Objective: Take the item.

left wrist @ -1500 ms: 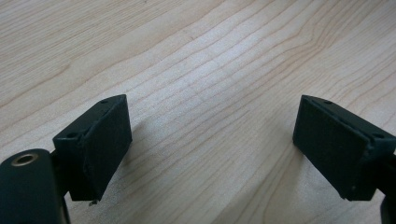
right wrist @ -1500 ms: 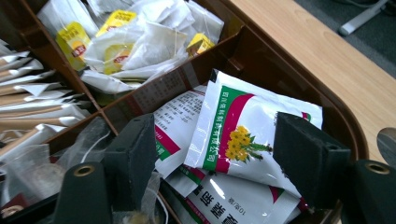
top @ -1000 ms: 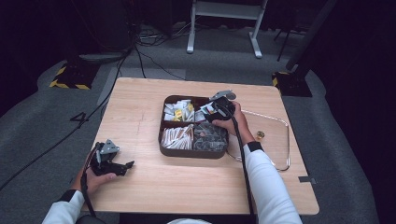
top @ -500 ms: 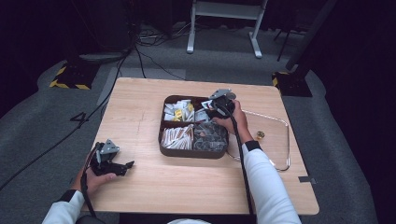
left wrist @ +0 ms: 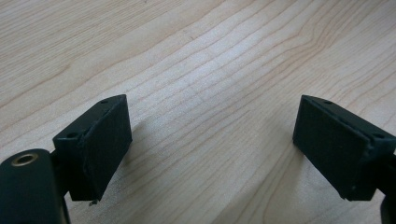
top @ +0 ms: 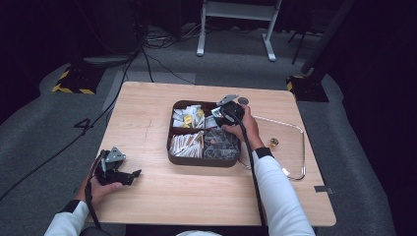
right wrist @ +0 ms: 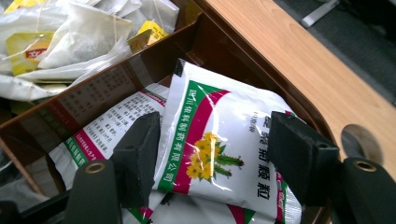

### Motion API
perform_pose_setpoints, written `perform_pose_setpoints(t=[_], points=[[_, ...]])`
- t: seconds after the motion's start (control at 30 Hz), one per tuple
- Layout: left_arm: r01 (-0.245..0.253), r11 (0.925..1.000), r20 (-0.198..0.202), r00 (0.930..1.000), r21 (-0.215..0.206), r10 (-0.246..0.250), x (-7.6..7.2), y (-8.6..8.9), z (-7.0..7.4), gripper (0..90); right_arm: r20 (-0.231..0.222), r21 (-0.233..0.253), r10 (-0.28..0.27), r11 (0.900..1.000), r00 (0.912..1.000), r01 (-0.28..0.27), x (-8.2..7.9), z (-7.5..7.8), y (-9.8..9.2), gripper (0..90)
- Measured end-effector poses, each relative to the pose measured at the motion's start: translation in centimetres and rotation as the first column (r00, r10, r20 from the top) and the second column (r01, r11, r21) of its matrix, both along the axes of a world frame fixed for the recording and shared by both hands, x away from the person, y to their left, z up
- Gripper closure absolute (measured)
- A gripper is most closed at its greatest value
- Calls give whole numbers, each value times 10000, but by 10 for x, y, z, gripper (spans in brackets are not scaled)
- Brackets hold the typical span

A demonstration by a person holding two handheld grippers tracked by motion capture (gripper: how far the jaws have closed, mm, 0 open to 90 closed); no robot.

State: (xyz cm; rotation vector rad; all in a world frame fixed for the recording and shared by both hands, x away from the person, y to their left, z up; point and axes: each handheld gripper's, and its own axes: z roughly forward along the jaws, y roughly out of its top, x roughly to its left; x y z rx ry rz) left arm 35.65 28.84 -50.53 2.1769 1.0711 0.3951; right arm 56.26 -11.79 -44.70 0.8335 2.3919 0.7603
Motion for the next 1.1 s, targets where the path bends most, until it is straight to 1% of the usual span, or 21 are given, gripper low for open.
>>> perform_pose_setpoints(t=[0.03,0.1,0.17,0.27,0.37,0.43,0.47,0.5,0.53,0.63,0.77,0.87,0.93,1.03,1.1], points=[[-2,10000,1,10000,-1,2,0,0,0,119,-91,136,0,9999,10000,2,1,-1,-1,377],[0,10000,1,10000,1,0,0,0,0,119,-312,293,192,9994,9993,-183,1,-1,-3,501],[-9,10000,2,10000,-8,9,0,0,0,119,-405,280,391,9989,9984,-380,1,1,-2,590],[-1,10000,0,10000,-1,1,0,0,0,119,-419,178,542,9984,9977,-534,0,2,-1,696],[-1,10000,0,10000,-1,1,0,0,0,119,-405,176,614,9980,9973,-607,-1,4,-1,771],[-1,10000,-1,10000,-1,1,0,0,0,119,-365,322,704,9971,9968,-692,-2,7,-1,857],[-1,10000,-1,10000,-1,1,0,0,0,119,-348,353,736,9968,9967,-724,-3,8,-1,882],[-1,10000,-1,10000,-1,1,0,0,0,119,-332,332,783,9965,9964,-772,-4,9,-1,897],[0,10000,-2,10000,-2,0,0,0,0,119,-312,244,824,9964,9961,-817,-4,10,-1,900],[0,10000,-2,10000,0,0,0,0,0,119,-266,206,902,9958,9956,-896,-6,11,-1,900],[2,10000,-1,10000,0,-2,0,0,0,119,-317,449,1054,9936,9939,-1039,-9,13,-4,900],[0,10000,-1,10000,0,0,0,0,0,119,-194,411,1147,9926,9932,-1139,-13,17,-4,900],[0,10000,0,10000,0,0,0,0,0,119,-180,524,1220,9913,9924,-1209,-15,20,-6,900],[1,10000,1,10000,1,-1,0,0,0,119,-152,950,1345,9866,9908,-1325,-21,23,-10,900],[-2,10000,-1,10000,0,2,0,0,0,119,-96,1001,1506,9838,9886,-1489,-27,26,-11,900]])
